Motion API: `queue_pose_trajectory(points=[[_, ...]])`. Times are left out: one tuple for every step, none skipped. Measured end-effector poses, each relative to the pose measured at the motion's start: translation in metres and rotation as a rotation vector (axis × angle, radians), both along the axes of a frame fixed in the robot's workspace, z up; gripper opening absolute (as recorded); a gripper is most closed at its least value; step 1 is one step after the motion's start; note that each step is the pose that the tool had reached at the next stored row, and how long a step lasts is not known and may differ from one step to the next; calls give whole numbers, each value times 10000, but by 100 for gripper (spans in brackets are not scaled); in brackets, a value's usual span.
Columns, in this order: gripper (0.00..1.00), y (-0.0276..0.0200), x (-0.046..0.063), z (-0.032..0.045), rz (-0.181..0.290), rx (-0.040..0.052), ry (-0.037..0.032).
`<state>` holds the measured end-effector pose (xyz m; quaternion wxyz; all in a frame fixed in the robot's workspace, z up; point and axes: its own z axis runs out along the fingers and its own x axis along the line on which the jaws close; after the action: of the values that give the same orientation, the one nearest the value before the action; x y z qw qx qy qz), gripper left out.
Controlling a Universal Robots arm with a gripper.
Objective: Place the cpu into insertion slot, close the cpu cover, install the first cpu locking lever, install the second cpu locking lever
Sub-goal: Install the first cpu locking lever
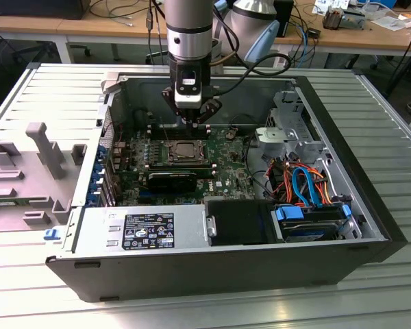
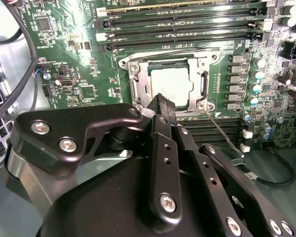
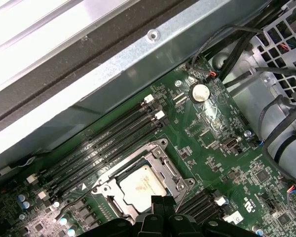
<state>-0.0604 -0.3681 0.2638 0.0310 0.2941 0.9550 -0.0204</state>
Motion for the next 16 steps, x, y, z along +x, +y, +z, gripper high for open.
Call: queue_pose_trajectory(points=[[11, 0, 0, 0, 29, 0, 0], [11, 0, 0, 0, 44, 1, 0], [11, 0, 0, 0, 68, 0, 0], [11, 0, 0, 0, 85, 1, 0], [11, 0, 0, 0, 96, 1, 0], [11, 0, 0, 0, 112, 1, 0], [11, 0, 0, 0, 124, 1, 0], [11, 0, 0, 0, 135, 2, 0], [11, 0, 0, 0, 152, 2, 0], [11, 0, 0, 0, 161, 2, 0], [11, 0, 0, 0, 172, 3, 0], [11, 0, 0, 0, 189, 3, 0], [11, 0, 0, 0, 199, 3, 0], [11, 0, 0, 0, 209, 3, 0], [11, 0, 0, 0, 230, 3, 0], [11, 0, 0, 0, 247, 3, 0]])
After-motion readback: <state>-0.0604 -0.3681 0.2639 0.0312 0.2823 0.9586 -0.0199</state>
